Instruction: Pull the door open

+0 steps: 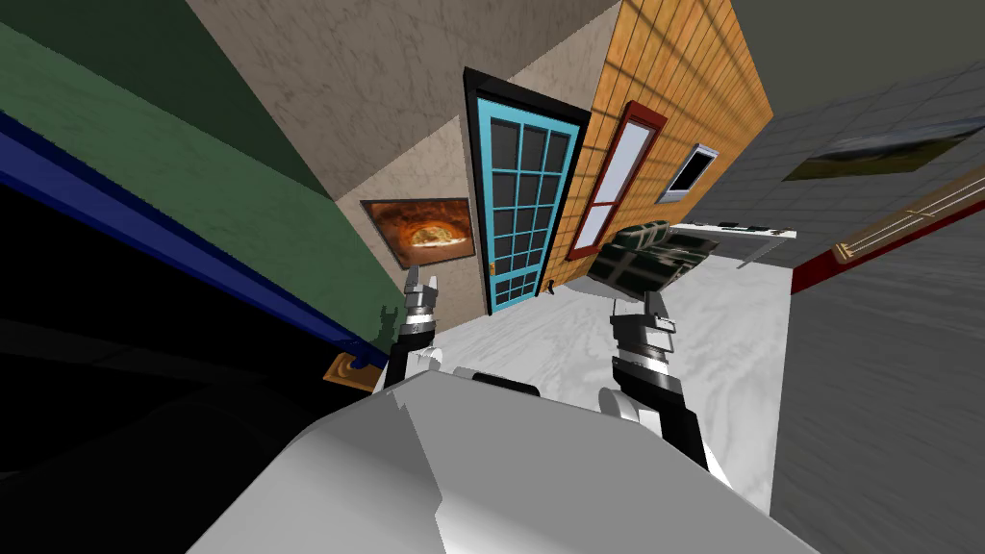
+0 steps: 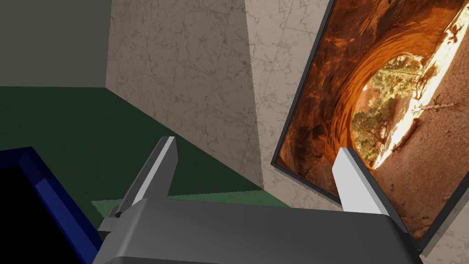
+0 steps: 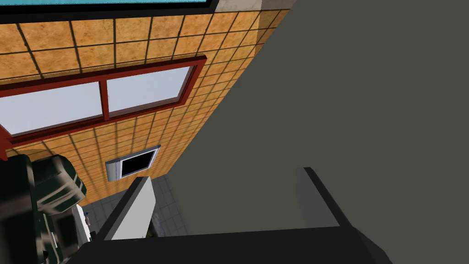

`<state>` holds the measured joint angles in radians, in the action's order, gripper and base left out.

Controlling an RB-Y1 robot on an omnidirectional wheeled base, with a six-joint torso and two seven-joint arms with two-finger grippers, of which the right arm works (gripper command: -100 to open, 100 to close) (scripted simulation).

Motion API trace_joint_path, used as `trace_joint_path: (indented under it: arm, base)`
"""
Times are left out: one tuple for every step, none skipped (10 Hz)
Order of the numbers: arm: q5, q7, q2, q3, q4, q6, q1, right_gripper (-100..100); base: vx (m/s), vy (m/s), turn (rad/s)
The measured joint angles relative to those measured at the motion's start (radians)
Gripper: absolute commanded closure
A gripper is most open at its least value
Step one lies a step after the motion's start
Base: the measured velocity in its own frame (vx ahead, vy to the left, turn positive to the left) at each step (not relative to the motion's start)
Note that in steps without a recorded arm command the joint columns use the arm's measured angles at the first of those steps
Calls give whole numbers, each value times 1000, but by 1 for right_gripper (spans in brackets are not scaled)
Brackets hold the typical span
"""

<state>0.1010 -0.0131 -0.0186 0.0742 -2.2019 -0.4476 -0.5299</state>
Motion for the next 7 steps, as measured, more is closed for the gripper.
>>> trace_joint_path:
  arm:
    - [-4, -9, -4, -1, 15, -6, 2, -100]
    - [-8, -22, -8, 0, 34, -12, 11, -100]
    - [-17, -41, -9, -3, 63, -19, 26, -100]
    - [-21, -55, -14, -2, 81, -25, 31, -100]
    - [-25, -67, -19, -1, 100, -33, 35, -100]
    - [-30, -81, -22, -2, 117, -39, 40, -100]
    - [-34, -94, -28, -2, 136, -48, 43, -100]
  base:
    - [93, 2, 45]
    - [103, 25, 67]
    - [103, 19, 57]
    - [101, -2, 56]
    - [88, 13, 67]
    - [80, 30, 55]
    - [91, 33, 69]
